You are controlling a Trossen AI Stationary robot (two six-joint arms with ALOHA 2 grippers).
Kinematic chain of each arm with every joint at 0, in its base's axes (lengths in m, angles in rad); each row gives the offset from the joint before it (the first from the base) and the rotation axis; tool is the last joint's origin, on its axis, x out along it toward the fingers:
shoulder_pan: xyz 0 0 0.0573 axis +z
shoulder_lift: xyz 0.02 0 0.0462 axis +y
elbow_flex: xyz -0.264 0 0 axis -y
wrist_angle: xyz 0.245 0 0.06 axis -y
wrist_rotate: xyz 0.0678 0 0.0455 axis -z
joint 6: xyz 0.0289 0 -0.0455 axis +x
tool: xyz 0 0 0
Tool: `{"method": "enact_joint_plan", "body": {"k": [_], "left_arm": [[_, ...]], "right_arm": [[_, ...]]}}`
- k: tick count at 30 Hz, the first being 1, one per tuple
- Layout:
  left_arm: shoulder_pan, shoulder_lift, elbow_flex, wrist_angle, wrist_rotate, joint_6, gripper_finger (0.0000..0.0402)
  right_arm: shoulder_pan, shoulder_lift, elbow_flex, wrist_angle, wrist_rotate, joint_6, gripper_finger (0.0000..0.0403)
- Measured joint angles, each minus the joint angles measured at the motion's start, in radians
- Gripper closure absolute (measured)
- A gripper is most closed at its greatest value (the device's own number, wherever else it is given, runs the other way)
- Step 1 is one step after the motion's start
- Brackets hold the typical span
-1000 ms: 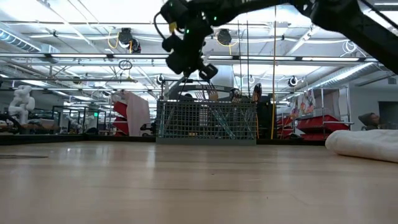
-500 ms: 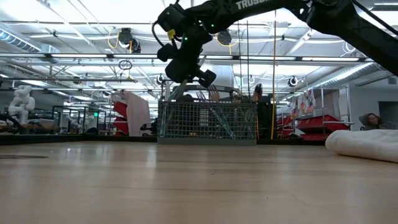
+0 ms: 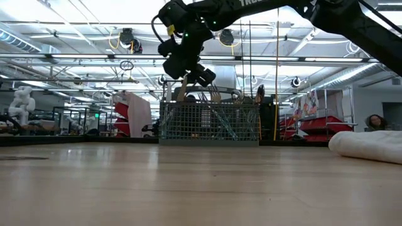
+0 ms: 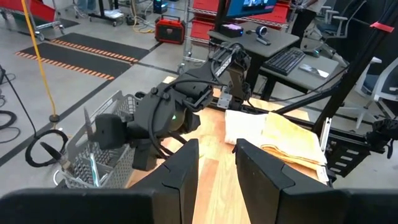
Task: Sort silverware
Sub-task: Put the table knife into the silverware rack
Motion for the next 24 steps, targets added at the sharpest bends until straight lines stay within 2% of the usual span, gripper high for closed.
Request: {"method": "enact_joint_plan", "body": {"k": [4,8,13,17,24], "left_arm": [[0.0,0.003,0.0,-0.005,-0.003,-0.003,0.029],[0.0,0.025,0.0,-0.086,-0.075,-0.064,0.029],[0.0,0.087,0.0,-0.208,-0.117,-0.21,0.029],[-0.029,0.17,-0.048,-0.243,-0.021,-0.299,0.029],[-0.194,0.323,-0.226,-0.343,0.095,-0.427,0.029]], "right_arm": [[0.008,-0.012,0.011,0.042,0.036,0.04,0.0238],[0.033,-0.05,0.07,0.061,0.058,0.079,0.0237],[0.082,-0.118,0.124,0.053,0.172,0.226,0.0237],[0.132,-0.218,0.127,-0.011,0.304,0.371,0.0236],[0.239,-0.419,0.127,-0.283,0.433,0.64,0.0236]]}}
